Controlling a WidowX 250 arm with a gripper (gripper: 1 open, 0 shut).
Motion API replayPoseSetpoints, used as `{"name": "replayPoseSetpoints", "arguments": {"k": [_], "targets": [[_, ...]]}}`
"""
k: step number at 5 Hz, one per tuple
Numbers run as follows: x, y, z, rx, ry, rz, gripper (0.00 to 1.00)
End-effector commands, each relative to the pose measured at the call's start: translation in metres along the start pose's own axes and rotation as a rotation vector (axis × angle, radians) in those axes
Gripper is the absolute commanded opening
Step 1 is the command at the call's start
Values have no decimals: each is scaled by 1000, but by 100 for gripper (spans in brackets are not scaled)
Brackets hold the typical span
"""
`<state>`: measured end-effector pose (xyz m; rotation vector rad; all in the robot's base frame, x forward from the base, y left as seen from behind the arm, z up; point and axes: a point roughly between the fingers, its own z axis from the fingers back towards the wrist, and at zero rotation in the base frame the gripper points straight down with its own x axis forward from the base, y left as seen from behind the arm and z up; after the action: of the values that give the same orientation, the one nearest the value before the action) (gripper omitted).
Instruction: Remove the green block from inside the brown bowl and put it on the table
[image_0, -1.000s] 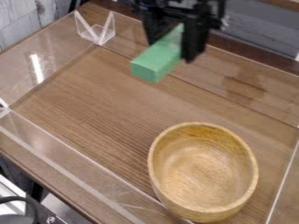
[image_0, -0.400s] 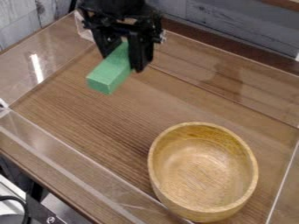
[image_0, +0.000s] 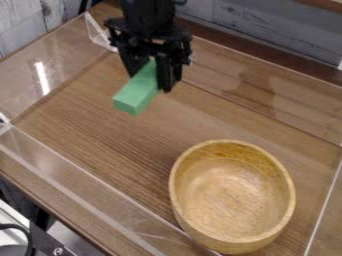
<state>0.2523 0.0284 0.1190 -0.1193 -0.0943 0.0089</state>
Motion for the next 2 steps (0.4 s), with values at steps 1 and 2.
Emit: {"name": "replayPoseSetpoints", "arguments": {"k": [1, 2], "targets": [[10, -1, -2, 6, -58, -13, 0], [12, -4, -16, 5, -70, -25, 0]]}}
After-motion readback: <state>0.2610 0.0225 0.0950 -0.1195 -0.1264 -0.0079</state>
